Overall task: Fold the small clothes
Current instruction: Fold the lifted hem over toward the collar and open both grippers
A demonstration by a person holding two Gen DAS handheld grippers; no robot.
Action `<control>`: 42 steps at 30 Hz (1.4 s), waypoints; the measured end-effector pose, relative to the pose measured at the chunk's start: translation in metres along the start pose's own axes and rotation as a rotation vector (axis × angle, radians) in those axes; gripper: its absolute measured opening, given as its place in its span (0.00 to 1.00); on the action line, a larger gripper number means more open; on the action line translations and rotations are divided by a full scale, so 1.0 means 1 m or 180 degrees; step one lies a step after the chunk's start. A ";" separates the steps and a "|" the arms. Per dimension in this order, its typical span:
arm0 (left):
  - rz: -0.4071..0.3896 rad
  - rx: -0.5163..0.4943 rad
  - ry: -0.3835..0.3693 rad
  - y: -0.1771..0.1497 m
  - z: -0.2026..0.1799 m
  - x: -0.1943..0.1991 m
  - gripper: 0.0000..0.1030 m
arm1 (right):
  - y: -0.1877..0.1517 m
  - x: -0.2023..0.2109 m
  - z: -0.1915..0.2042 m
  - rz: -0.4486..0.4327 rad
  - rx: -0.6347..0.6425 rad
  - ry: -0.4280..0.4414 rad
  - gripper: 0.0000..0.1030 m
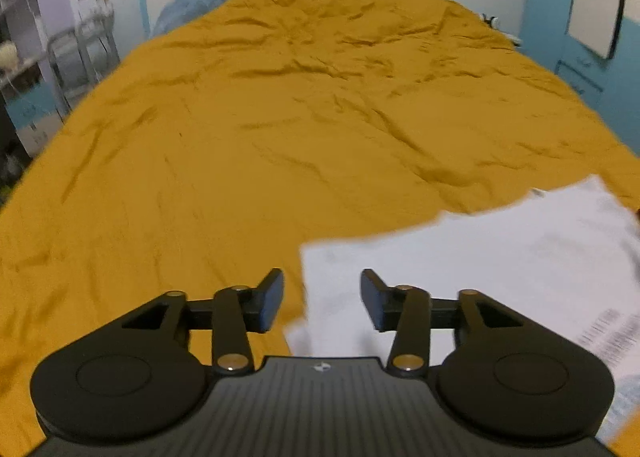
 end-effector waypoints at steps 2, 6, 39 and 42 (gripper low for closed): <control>0.0076 0.0142 -0.0103 -0.016 0.005 0.016 0.62 | -0.018 0.020 0.009 -0.0014 -0.0226 0.0159 0.43; 0.0178 0.0488 -0.0241 -0.060 0.017 0.044 0.64 | -0.068 0.051 0.021 0.0017 -0.0686 0.0309 0.45; 0.0854 0.0272 0.0286 -0.175 -0.004 0.041 0.24 | -0.233 0.056 -0.001 -0.0027 -0.1722 0.0018 0.03; 0.0781 0.0073 0.0516 -0.160 -0.005 0.056 0.21 | -0.233 0.064 -0.007 0.0106 -0.1503 -0.0196 0.00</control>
Point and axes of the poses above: each gripper's, at about its wrist camera, not at the fingertips, and x roughly against the way its jaws point, z to its left, y to its top, the point moved 7 cm from there along -x, roughly the way its jaws point, and after that the axes turned 10 degrees about y, right-handed, at the moved point
